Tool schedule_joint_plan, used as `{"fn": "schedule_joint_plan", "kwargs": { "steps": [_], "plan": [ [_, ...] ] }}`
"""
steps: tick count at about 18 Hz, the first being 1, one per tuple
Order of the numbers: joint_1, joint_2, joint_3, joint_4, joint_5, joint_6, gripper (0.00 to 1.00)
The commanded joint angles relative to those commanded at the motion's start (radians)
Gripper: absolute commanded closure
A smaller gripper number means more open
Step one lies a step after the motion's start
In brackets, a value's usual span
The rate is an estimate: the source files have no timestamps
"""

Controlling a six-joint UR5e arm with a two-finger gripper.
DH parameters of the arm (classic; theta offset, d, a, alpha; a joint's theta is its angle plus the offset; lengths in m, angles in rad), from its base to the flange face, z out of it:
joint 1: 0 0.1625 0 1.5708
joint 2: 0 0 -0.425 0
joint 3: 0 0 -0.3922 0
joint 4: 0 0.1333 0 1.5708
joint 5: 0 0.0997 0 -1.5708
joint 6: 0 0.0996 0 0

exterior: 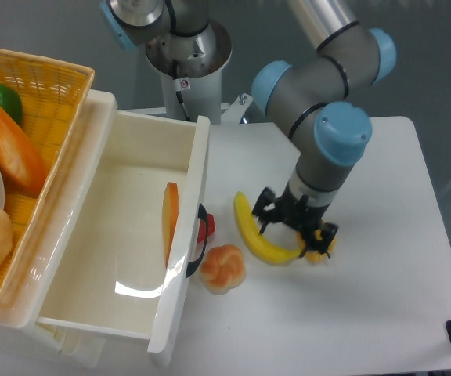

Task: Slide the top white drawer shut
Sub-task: 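Move the gripper down toward the front face of the open white drawer, then push the drawer front with the gripper, sliding the drawer shut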

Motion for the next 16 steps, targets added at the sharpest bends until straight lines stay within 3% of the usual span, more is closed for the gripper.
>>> {"fn": "schedule_joint_plan", "kwargs": {
  "steps": [2,5,16],
  "plan": [
    [-0.005,0.006,0.018,-0.066,-0.040,-0.038,0.72],
    [0.001,0.009,0.044,-0.128,-0.187,-0.127,0.84],
    [-0.008,0.023,0.043,-0.166,-0.247,-0.170,0.86]
  ]
}}
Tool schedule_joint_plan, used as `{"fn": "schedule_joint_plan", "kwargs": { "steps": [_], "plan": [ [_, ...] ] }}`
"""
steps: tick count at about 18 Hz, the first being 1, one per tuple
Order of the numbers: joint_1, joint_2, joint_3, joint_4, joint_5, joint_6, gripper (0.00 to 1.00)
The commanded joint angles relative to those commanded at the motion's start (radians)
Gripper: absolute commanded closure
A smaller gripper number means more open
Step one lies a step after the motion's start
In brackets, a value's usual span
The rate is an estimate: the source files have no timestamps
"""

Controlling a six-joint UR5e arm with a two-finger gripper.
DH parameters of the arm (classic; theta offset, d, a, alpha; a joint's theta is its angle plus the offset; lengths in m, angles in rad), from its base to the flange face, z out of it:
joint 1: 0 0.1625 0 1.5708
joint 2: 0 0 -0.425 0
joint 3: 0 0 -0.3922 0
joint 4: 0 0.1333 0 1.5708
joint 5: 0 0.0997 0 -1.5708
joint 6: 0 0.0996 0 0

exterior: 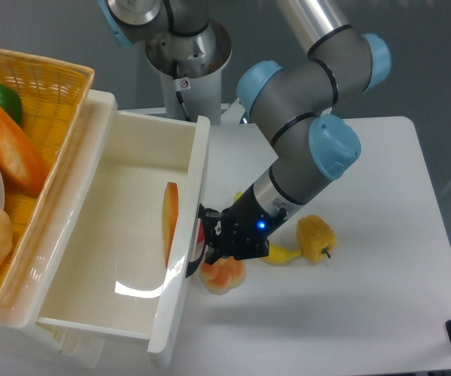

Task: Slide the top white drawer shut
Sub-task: 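Push the drawer front with the gripper, sliding the drawer shut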

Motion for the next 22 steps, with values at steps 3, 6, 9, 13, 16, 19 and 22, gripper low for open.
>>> {"fn": "schedule_joint_plan", "kwargs": {
  "steps": [3,6,9,13,16,19,22],
  "plan": [
    [0.000,0.009,0.000,-0.017,0.000,0.000,0.86],
    [-0.005,0.018,-0.011,-0.019,0.000,0.000,0.86],
    [-0.015,0.025,-0.012,-0.034,0.000,0.000,0.86],
    [-0.034,0.034,-0.012,-0.051,0.000,0.000,0.86],
    [-0.054,0.037,-0.017,-0.054,0.002,-0.002,0.86],
    [-0.074,0.038,-0.025,-0.054,0.005,-0.006,0.86],
    [-0.103,0.034,-0.025,-0.046,0.012,-0.049,0.86]
  ]
}}
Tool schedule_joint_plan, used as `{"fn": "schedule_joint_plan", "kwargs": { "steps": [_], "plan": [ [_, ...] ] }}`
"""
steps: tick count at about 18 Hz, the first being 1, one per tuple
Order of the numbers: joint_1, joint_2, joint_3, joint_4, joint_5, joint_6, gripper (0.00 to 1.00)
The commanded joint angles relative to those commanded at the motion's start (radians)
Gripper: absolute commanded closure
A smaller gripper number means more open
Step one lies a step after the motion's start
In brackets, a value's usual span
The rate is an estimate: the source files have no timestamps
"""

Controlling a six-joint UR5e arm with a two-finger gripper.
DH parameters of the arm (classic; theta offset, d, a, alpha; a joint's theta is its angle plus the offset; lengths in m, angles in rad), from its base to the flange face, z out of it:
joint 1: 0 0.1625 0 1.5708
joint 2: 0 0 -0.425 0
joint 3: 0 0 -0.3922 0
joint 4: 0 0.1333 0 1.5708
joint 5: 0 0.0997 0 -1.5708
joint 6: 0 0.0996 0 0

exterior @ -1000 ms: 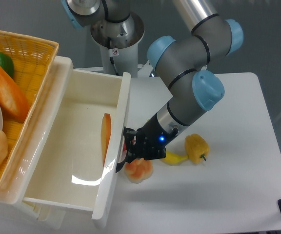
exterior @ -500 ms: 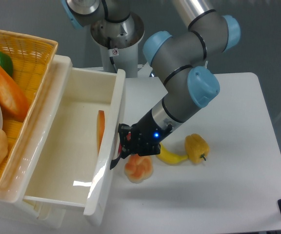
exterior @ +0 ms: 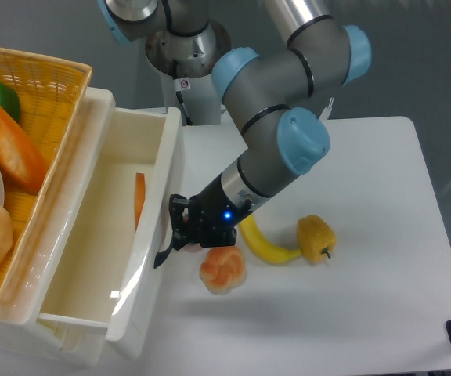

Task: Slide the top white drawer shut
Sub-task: 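Push the drawer front with the gripper, sliding the drawer shut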

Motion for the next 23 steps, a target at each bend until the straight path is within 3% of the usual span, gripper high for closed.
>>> {"fn": "schedule_joint_plan", "kwargs": {
  "steps": [10,21,23],
  "plan": [
    [-0.086,-0.003,-0.008,0.002,0.000,-0.066,0.86],
    [-0.118,0.000,-0.018,0.008,0.000,-0.072,0.85],
    [-0.118,0.000,-0.018,0.011,-0.001,-0.063,0.78]
  ]
}}
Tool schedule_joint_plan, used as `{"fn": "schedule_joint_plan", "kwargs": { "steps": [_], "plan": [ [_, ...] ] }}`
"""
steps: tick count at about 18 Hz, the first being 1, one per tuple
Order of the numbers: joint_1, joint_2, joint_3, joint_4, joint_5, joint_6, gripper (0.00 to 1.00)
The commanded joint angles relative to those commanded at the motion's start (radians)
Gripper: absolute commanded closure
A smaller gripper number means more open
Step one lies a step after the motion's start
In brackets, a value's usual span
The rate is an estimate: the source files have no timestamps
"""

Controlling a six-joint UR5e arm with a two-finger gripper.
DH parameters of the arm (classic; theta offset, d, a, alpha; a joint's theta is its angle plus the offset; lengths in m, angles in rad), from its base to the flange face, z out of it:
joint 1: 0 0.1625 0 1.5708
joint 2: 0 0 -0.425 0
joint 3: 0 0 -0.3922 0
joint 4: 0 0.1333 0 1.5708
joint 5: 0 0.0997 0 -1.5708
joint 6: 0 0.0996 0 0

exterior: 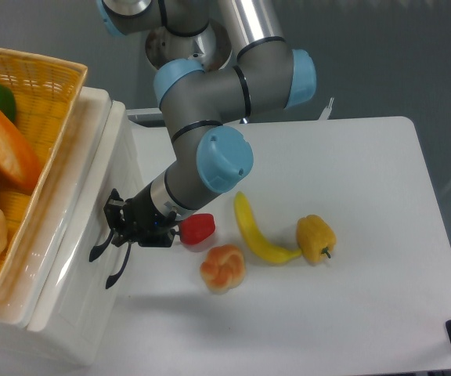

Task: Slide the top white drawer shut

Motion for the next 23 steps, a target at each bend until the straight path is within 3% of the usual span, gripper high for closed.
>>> {"fn": "schedule_joint_plan", "kwargs": {
  "steps": [1,3,4,12,18,23],
  "plan": [
    [0.003,-0.002,0.000,0.012,0.000,0.005,0.60],
    [0.015,-0.003,-0.003,0.075,0.000,-0.006,0.33],
    [0.024,-0.002,-0.003,0.095,0.002,-0.005,0.02],
    [0.188,0.024,0.008,0.135,0.000,0.024,0.00],
    [0.345,0.054,-0.001,0.163,0.008,0.276,0.00],
    [0.457,0.061,-0.005,0.164,0.171,0.383,0.00]
  ]
}}
